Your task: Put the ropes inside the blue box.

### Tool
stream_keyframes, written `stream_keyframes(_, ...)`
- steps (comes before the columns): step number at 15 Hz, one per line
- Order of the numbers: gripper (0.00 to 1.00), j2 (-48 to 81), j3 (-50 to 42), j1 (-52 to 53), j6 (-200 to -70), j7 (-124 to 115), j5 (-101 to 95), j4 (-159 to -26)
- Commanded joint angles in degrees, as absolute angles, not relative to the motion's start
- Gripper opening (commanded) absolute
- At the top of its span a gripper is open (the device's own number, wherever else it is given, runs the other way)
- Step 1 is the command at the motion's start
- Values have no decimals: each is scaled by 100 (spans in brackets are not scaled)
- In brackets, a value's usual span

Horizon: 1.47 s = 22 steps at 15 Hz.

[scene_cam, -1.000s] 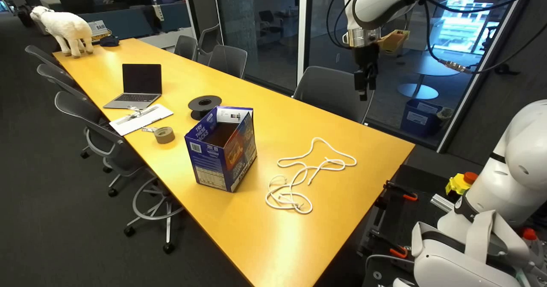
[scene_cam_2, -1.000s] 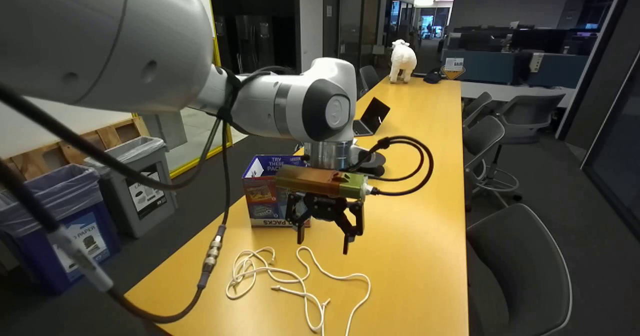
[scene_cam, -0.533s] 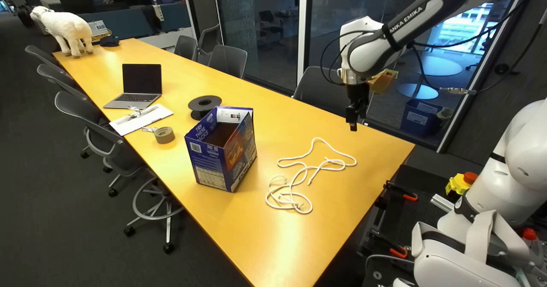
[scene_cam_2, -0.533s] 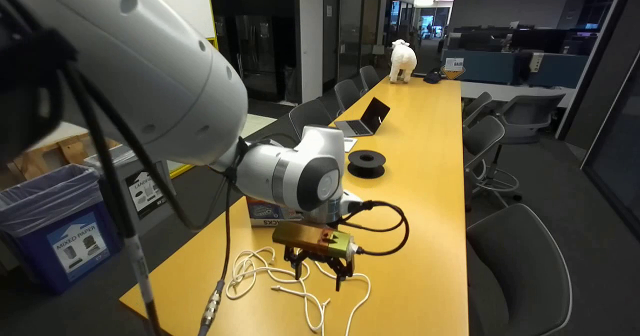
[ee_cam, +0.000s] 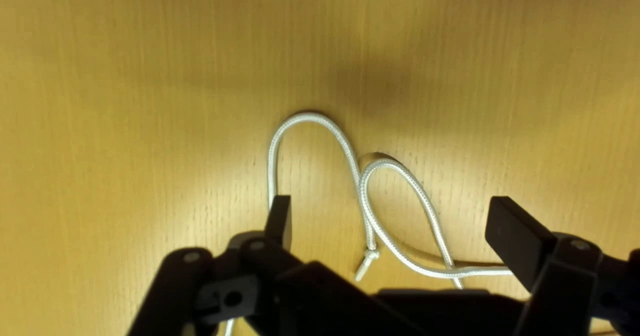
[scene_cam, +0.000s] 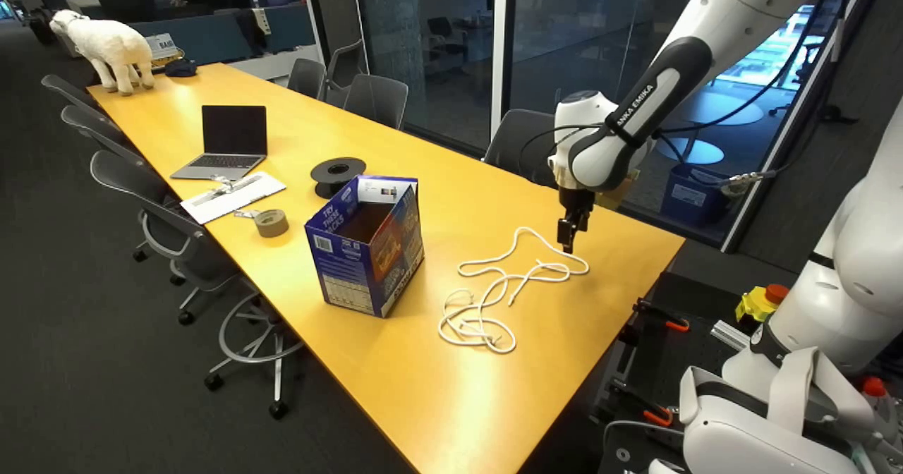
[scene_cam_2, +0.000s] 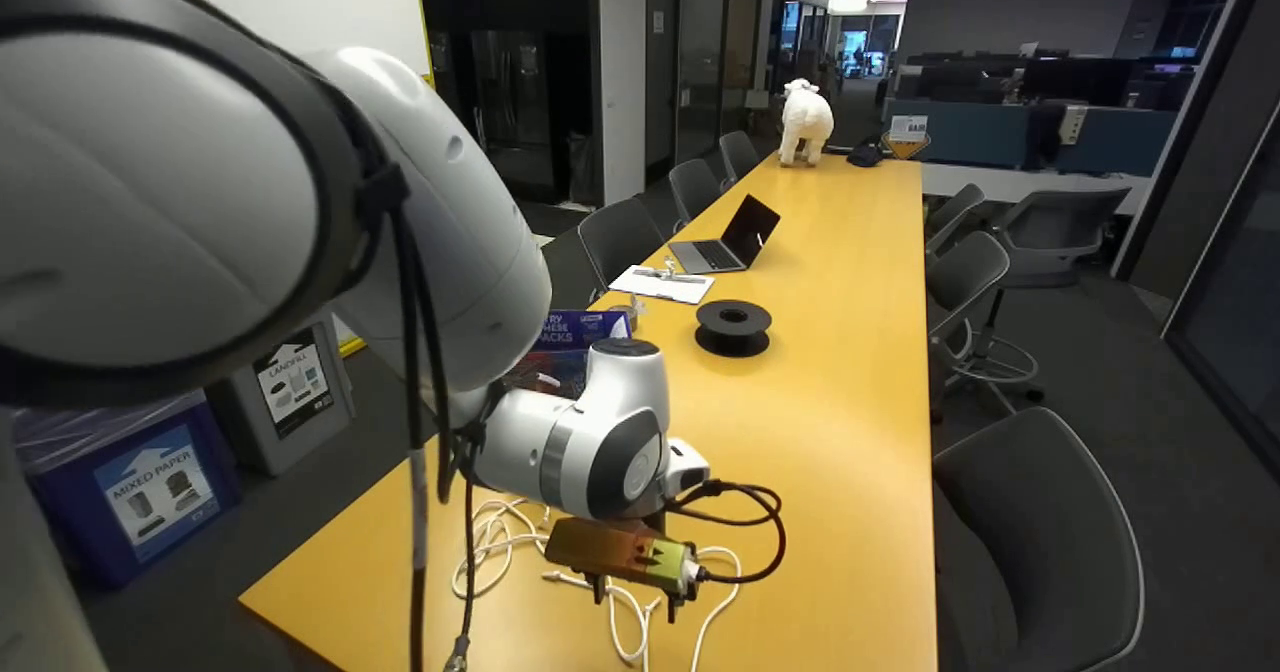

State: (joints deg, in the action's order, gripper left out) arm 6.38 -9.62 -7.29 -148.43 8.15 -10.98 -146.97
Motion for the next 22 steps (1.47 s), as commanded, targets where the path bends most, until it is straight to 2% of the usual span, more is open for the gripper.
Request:
stream_keyframes(1, 100, 1209, -943, -740, -15526, 598, -1202, -14580)
stream_keyframes(11, 100, 2289, -868, -954, -16472, 894, -840, -14238)
stream_keyframes(22, 100, 2931, -1109, -891, -16552, 815, -1043, -13656)
